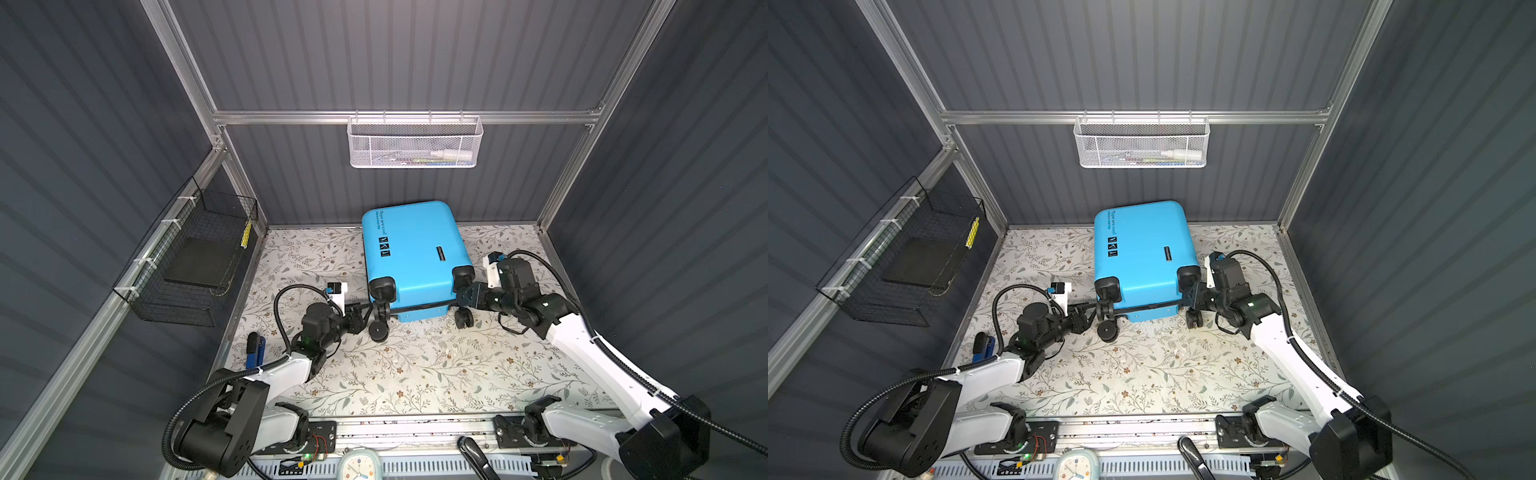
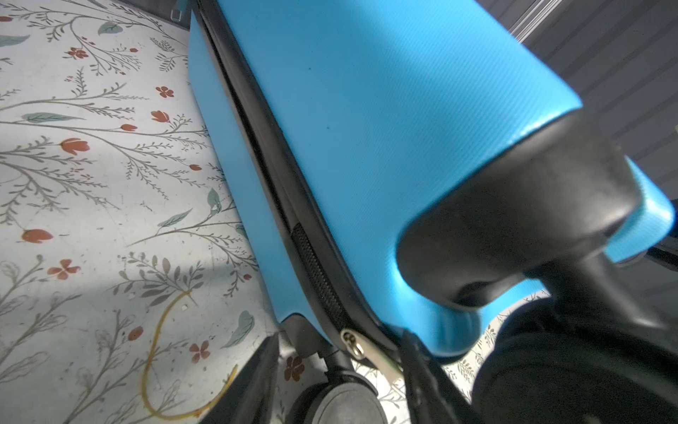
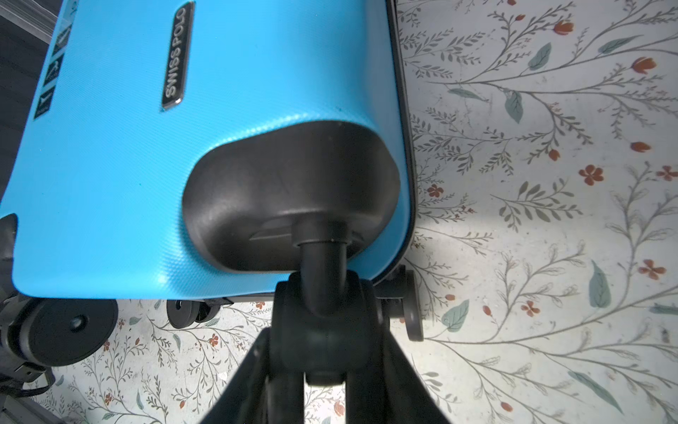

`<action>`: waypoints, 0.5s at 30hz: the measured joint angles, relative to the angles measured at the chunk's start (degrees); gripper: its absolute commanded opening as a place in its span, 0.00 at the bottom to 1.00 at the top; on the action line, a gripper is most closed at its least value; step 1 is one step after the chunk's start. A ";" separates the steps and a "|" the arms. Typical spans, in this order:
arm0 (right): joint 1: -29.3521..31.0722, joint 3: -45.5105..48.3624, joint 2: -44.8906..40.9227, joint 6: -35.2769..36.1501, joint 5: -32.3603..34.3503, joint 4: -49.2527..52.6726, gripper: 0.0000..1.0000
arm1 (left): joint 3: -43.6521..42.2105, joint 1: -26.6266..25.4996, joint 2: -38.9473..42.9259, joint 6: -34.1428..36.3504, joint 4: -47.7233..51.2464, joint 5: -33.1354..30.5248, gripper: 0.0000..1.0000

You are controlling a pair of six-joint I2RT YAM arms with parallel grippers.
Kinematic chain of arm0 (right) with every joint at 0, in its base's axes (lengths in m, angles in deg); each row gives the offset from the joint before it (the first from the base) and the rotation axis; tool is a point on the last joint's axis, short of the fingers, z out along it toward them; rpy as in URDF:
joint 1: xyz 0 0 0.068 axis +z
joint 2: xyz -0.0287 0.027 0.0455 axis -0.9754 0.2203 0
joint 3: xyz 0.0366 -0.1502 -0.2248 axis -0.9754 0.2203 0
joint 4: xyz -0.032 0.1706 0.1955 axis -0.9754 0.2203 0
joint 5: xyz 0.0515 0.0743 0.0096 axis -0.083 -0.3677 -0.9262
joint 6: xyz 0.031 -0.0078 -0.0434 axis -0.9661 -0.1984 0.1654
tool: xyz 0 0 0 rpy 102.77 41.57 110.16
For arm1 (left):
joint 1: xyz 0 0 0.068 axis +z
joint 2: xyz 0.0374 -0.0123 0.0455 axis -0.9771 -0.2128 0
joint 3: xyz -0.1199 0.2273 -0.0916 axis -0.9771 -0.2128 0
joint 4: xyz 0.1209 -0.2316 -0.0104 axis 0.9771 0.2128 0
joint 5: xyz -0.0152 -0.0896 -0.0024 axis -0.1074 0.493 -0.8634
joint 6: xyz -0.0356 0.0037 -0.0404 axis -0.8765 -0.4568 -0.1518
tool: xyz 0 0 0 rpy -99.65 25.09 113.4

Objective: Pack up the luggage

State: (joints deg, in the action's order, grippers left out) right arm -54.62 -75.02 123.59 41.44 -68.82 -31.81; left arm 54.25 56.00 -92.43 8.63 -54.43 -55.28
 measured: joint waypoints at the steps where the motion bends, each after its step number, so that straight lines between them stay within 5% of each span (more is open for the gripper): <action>1: -0.02 0.00 0.00 0.00 0.00 0.00 0.00 | 0.00 0.00 0.00 0.00 0.04 0.02 0.55; 10: -0.07 0.00 0.11 -0.13 0.22 -0.42 0.00 | 1.01 0.00 -0.96 0.04 1.29 0.83 0.52; 15: -0.09 0.00 0.22 -0.20 0.28 0.02 0.00 | 3.69 -0.83 1.29 0.26 10.08 -2.58 0.46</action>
State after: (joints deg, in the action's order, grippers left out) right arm -54.71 -75.02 123.81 41.24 -68.53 -31.79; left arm 57.95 55.17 -91.14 8.89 -44.36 -57.85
